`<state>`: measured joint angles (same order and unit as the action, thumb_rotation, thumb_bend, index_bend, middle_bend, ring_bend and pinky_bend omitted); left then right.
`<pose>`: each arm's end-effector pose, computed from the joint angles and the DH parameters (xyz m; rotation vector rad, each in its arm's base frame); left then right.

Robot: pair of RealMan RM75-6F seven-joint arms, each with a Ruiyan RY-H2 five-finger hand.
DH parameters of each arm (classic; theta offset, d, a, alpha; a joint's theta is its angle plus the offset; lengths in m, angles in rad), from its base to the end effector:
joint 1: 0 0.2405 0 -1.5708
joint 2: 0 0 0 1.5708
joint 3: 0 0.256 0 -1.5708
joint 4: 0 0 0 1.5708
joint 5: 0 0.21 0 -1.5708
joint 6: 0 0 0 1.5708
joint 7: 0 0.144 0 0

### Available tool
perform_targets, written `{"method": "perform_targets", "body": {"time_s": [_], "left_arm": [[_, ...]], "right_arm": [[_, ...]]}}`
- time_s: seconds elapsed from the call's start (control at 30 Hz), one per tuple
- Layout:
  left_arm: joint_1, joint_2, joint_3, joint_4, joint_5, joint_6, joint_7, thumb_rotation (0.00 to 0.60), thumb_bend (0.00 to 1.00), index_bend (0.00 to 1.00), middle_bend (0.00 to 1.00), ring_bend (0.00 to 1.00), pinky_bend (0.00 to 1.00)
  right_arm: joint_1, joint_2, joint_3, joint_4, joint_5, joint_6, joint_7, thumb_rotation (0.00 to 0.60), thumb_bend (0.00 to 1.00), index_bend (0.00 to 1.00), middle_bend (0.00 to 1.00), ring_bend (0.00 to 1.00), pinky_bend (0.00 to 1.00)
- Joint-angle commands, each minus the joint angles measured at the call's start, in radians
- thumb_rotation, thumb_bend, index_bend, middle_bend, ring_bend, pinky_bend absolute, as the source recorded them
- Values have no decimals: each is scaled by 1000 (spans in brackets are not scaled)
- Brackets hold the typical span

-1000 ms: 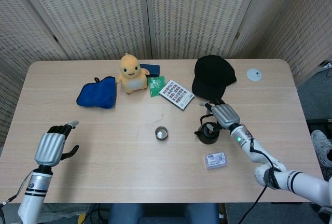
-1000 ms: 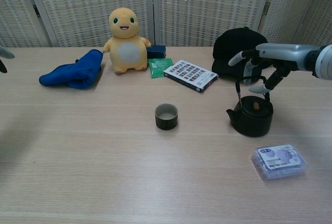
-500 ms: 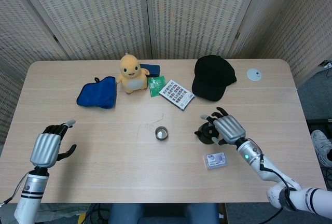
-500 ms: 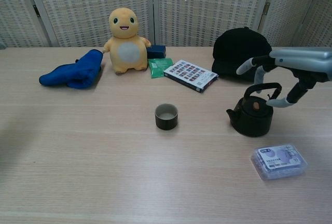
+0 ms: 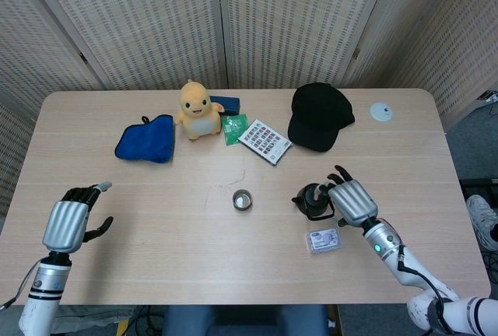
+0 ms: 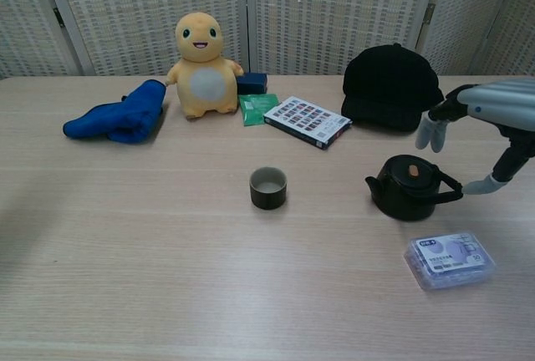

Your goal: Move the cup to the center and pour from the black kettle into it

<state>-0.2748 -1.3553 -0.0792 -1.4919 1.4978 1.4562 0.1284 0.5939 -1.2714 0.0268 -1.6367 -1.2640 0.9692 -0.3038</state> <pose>-0.2677 0.2417 0.0933 -1.4907 -0.7817 -1.0359 -0.2191 -0.2939 0.0437 1.9507 -0.8929 0.7182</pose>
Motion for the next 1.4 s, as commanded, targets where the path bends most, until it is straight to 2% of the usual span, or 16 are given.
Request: {"method": "perform_targets", "body": {"time_s": [0.03, 0.3, 0.43, 1.07, 1.4], "left_arm": [[1, 0, 0, -1, 1, -1, -1, 600, 264, 226, 308, 336, 279], [3, -3, -1, 1, 4, -2, -2, 600, 264, 226, 308, 336, 278], [4, -3, -2, 3, 4, -3, -5, 600, 263, 226, 308, 336, 278], [8, -8, -4, 13, 6, -8, -11, 600, 264, 226, 308, 336, 279], [4, -14, -9, 22, 2, -15, -4, 600, 264, 226, 308, 335, 279]], "right_arm": [[-13, -18, -5, 17, 4, 22, -30, 600, 75, 348, 349, 161, 58], [-17, -55, -6, 49, 18, 6, -34, 600, 66, 345, 266, 157, 58], [-15, -75, 0, 62, 21, 5, -47, 600, 66, 299, 223, 135, 58], [30, -137, 57, 160, 90, -42, -74, 600, 65, 296, 214, 129, 58], [80, -173, 99, 259, 132, -100, -54, 600, 65, 296, 214, 129, 58]]}}
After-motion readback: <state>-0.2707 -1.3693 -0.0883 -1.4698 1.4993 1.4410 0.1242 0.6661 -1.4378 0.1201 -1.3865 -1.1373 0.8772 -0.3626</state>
